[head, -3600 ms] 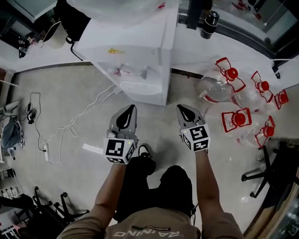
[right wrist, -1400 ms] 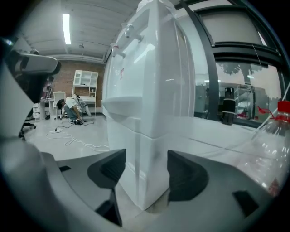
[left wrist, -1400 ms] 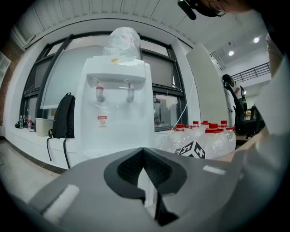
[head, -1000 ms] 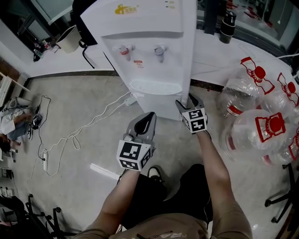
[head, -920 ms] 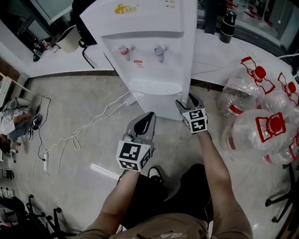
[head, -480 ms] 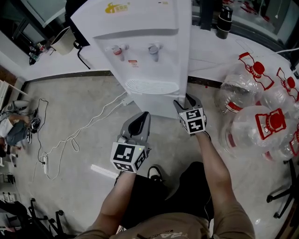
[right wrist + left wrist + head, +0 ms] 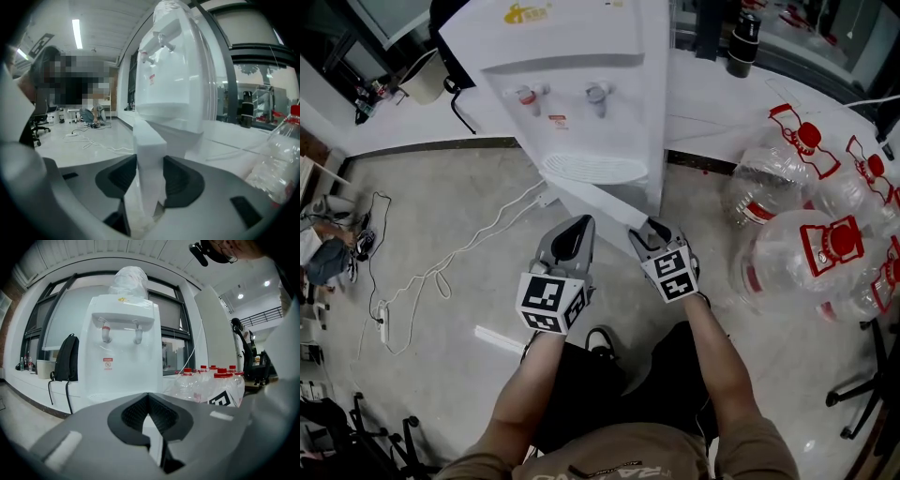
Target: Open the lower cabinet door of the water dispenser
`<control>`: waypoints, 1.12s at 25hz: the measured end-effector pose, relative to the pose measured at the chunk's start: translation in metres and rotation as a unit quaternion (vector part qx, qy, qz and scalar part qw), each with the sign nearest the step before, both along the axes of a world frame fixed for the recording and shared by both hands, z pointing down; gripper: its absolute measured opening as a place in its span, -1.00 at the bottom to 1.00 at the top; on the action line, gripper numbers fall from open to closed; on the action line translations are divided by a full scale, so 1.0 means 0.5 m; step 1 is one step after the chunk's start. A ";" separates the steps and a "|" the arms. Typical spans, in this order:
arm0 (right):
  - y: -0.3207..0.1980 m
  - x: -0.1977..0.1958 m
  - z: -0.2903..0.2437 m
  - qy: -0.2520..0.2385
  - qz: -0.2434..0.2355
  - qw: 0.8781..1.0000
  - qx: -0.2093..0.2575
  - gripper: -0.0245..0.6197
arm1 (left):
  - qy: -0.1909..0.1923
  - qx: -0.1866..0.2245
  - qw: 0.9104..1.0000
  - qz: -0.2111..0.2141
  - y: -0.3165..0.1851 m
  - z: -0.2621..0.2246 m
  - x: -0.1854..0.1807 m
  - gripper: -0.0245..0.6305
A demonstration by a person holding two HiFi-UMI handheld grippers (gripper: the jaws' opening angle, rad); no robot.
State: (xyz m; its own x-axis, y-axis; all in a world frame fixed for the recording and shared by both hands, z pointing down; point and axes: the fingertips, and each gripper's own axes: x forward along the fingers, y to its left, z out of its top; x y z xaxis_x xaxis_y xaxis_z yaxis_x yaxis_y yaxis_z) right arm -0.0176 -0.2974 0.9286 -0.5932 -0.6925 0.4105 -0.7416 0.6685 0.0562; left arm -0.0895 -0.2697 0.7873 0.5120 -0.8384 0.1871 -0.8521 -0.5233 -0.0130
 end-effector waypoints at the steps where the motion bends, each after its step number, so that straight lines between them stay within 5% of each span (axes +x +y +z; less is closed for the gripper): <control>1: 0.009 -0.005 -0.001 -0.003 -0.005 1.000 -0.004 -0.35 | -0.001 0.000 1.000 -0.003 0.003 -0.002 -0.003 -0.92; 12: 0.164 -0.141 -0.005 -0.013 -0.121 0.992 -0.035 -0.43 | 0.001 0.013 0.997 -0.071 0.043 -0.033 -0.099 -0.92; 15: 0.201 -0.200 -0.006 -0.029 -0.141 0.989 -0.037 -0.60 | 0.005 0.017 0.995 -0.101 0.056 -0.044 -0.145 -0.92; 28: 0.245 -0.456 -0.008 -0.054 -0.253 0.966 -0.025 -0.69 | 0.019 0.015 0.985 -0.173 0.100 -0.050 -0.285 -0.92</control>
State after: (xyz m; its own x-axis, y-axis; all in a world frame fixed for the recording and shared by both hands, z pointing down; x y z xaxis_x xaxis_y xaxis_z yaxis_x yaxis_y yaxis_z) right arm -0.2457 -0.1749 0.9247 -0.8915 -0.2846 0.3524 -0.3198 0.9464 -0.0446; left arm -0.2323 -0.2197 0.7624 0.2014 -0.9685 0.1461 -0.9793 -0.2019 0.0117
